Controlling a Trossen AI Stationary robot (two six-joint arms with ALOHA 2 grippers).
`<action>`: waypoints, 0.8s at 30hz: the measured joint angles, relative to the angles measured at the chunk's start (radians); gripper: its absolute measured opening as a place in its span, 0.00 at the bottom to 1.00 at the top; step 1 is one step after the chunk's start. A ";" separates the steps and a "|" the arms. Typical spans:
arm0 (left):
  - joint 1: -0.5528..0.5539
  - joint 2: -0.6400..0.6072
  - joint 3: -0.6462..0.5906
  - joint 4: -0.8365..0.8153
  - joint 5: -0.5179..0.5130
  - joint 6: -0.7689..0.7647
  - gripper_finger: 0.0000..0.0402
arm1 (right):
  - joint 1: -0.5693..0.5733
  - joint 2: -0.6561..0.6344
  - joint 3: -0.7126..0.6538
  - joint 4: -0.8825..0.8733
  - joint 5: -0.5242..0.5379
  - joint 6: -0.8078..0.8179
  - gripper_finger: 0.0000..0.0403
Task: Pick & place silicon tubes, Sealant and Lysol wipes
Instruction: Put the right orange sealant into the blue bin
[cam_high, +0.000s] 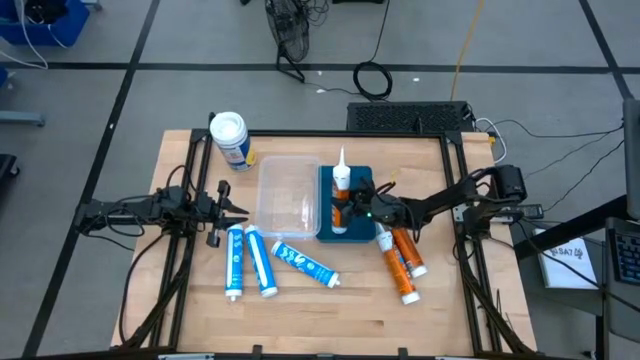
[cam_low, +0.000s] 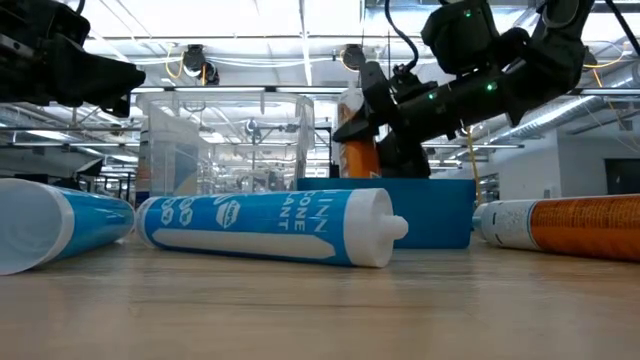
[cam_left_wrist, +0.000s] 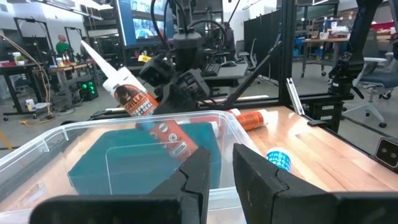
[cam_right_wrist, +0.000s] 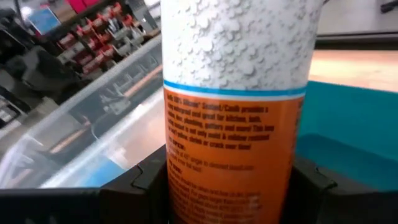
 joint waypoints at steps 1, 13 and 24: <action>0.000 0.000 0.000 0.000 0.000 0.000 0.19 | 0.000 0.003 0.000 0.011 0.000 0.000 0.50; 0.000 0.000 0.000 0.000 0.000 0.000 0.19 | 0.012 0.015 0.000 0.041 -0.036 0.071 0.50; 0.000 0.000 0.000 0.000 0.000 0.000 0.19 | 0.029 0.014 0.000 -0.041 -0.057 0.091 0.49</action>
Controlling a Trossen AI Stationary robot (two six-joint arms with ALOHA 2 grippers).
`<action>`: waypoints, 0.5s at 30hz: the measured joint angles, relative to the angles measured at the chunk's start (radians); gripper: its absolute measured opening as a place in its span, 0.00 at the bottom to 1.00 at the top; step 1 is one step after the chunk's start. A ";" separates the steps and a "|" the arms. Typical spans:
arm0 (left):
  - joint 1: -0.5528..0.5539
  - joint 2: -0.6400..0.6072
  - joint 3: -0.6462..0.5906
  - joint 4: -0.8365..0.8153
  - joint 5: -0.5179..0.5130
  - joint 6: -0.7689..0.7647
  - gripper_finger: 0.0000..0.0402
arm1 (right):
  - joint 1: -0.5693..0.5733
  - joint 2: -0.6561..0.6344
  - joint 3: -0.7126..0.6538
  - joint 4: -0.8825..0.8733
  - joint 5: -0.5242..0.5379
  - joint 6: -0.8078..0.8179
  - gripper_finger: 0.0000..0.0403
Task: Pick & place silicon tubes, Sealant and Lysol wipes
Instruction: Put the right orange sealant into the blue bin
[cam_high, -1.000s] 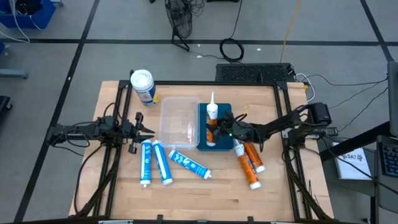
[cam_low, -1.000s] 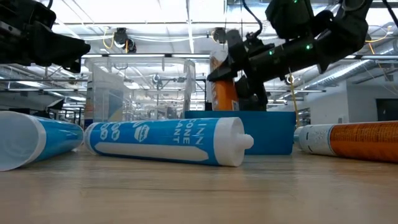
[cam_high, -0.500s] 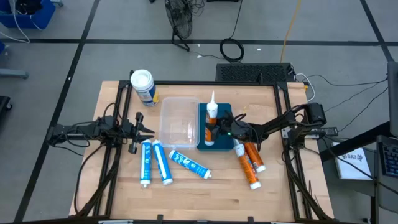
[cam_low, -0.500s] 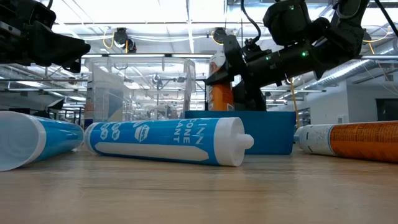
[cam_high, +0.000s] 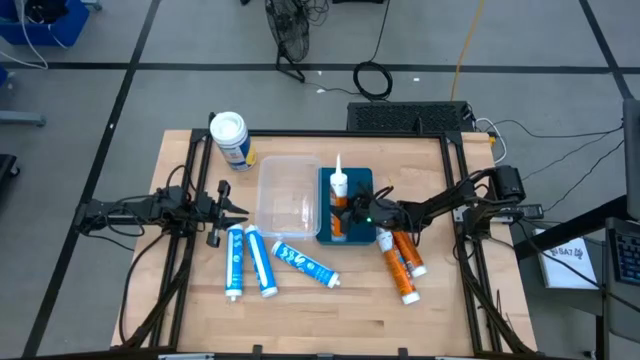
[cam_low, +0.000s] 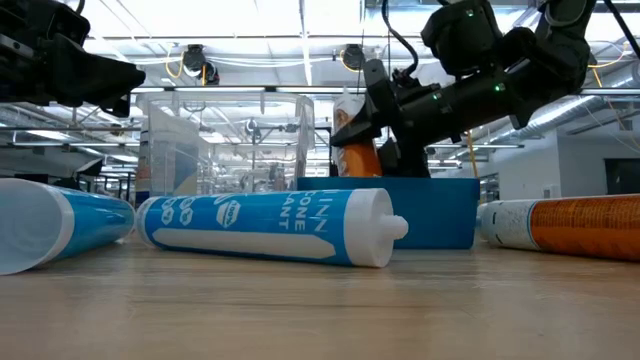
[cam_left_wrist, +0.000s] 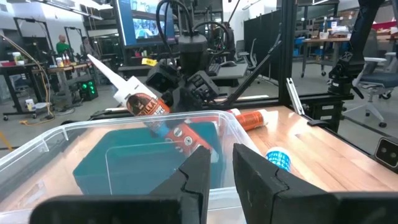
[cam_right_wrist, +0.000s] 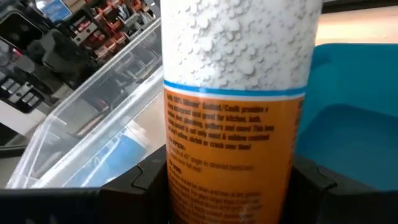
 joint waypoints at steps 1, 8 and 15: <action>0.000 0.000 0.000 0.000 0.000 0.000 0.19 | -0.002 0.000 0.000 -0.011 0.002 -0.004 0.49; 0.000 0.000 0.000 0.000 0.000 0.000 0.19 | -0.022 -0.003 0.003 -0.100 0.001 -0.043 0.49; 0.000 0.000 0.000 0.000 0.000 0.000 0.19 | -0.018 -0.002 0.002 -0.071 -0.002 -0.126 0.61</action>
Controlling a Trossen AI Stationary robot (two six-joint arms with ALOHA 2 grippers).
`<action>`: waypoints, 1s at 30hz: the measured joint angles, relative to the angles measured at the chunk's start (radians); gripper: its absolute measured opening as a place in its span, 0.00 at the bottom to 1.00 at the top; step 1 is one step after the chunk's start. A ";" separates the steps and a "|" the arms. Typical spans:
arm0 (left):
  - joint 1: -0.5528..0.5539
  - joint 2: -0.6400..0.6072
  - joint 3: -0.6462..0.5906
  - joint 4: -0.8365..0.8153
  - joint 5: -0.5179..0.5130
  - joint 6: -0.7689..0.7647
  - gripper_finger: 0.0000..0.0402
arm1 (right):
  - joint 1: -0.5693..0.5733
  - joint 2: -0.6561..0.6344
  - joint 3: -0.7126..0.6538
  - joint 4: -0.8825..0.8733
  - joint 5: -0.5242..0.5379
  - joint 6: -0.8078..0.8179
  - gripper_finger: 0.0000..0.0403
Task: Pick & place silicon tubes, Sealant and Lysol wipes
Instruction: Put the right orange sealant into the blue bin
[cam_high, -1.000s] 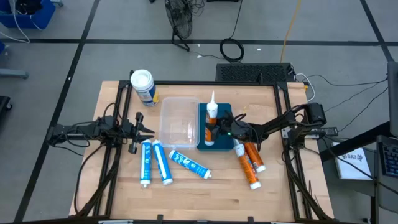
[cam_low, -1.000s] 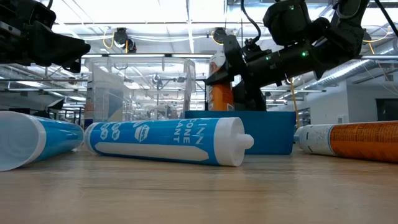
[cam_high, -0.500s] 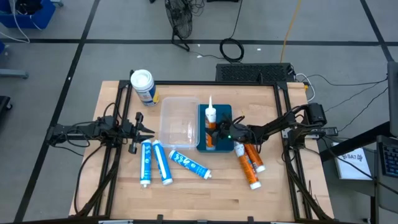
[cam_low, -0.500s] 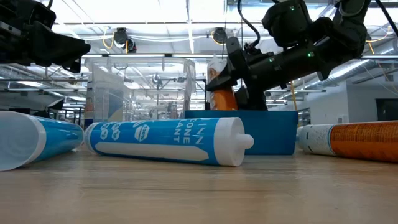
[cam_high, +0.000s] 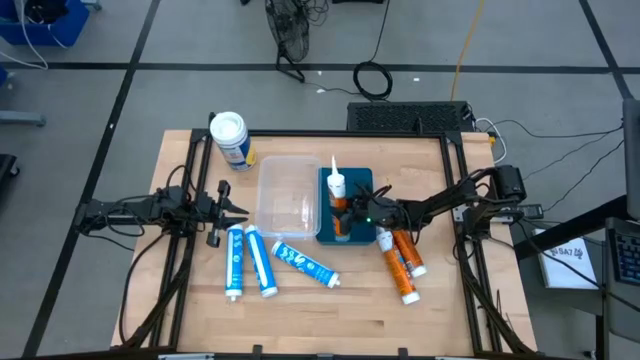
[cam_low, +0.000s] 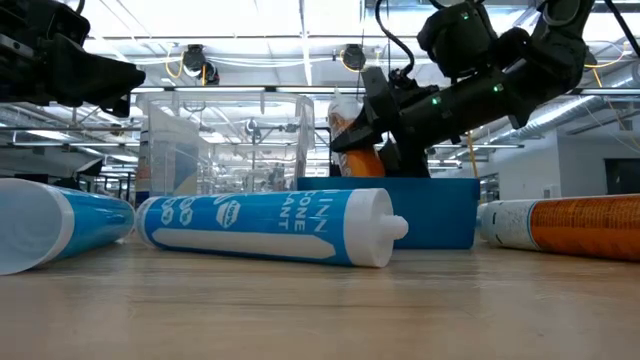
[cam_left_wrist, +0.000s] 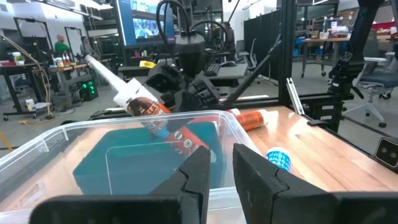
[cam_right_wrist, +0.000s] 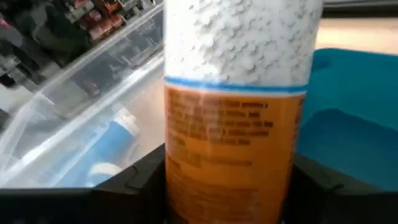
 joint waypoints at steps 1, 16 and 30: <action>0.000 0.000 0.000 0.000 0.000 0.000 0.19 | 0.000 0.001 -0.002 -0.008 0.001 -0.005 0.67; 0.000 0.000 0.000 0.000 0.000 0.000 0.19 | -0.001 0.002 -0.003 0.067 -0.052 -0.116 0.83; 0.000 0.000 0.000 0.000 0.000 0.000 0.19 | 0.034 -0.096 0.230 -0.722 -0.056 -0.497 0.80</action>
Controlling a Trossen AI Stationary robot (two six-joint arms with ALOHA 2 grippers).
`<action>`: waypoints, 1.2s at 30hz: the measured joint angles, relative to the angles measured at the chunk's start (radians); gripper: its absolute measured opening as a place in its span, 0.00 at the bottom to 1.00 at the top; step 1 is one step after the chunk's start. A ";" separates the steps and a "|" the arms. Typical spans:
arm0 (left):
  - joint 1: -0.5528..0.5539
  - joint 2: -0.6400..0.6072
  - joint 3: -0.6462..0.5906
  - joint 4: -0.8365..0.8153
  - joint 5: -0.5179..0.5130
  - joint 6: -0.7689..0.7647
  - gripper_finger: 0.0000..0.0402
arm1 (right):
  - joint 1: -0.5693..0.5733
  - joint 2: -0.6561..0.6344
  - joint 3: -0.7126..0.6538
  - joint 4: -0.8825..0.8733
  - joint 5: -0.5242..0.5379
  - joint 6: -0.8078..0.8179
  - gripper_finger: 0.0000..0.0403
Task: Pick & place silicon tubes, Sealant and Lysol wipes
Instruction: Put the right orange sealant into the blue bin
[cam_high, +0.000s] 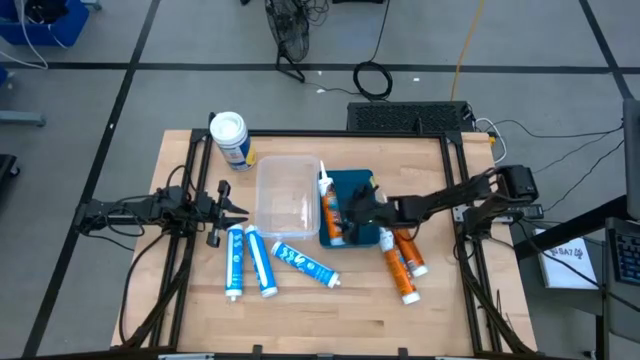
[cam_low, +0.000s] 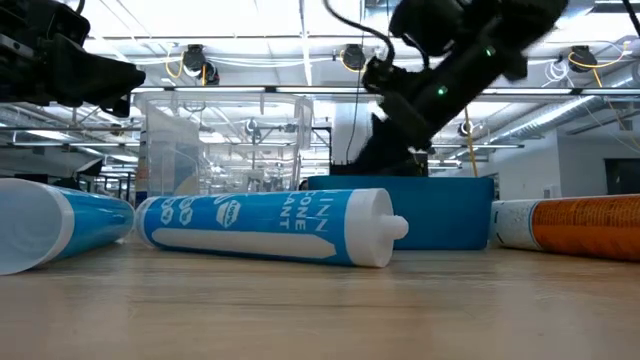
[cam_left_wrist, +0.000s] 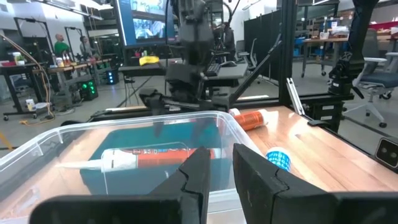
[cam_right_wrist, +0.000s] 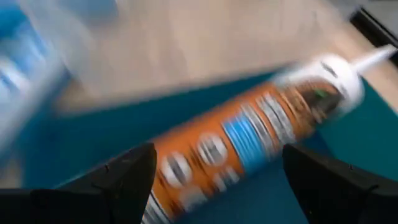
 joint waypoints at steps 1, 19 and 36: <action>0.000 0.000 0.000 -0.001 0.000 0.000 0.19 | 0.006 0.000 0.034 -0.092 0.017 -0.026 0.80; 0.000 0.000 0.000 0.000 0.000 0.000 0.19 | 0.067 0.159 0.136 -0.294 0.022 -0.085 0.80; 0.000 0.000 0.000 0.000 0.000 0.000 0.19 | 0.091 0.126 0.128 -0.138 0.034 -0.062 0.80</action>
